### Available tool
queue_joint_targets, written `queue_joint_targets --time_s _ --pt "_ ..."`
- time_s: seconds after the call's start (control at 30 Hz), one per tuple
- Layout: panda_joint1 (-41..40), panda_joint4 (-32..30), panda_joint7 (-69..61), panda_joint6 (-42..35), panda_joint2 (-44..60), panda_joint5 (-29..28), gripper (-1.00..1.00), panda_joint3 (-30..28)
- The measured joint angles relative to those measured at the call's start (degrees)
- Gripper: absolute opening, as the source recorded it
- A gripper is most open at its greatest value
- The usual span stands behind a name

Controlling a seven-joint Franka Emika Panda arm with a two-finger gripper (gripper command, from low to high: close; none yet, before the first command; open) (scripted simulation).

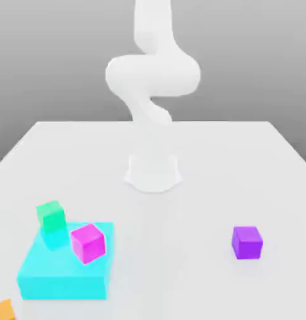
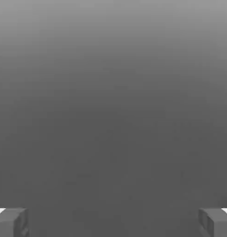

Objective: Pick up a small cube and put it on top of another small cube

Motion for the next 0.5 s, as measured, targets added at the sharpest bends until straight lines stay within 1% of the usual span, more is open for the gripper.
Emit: queue_joint_targets --time_s 0.27,0.5 --pt "1.63 -9.88 11.4 10.87 17.25 -0.09 0.0 10.56" --pt "3.61 -18.21 22.02 19.96 31.82 -1.68 0.0 18.91"
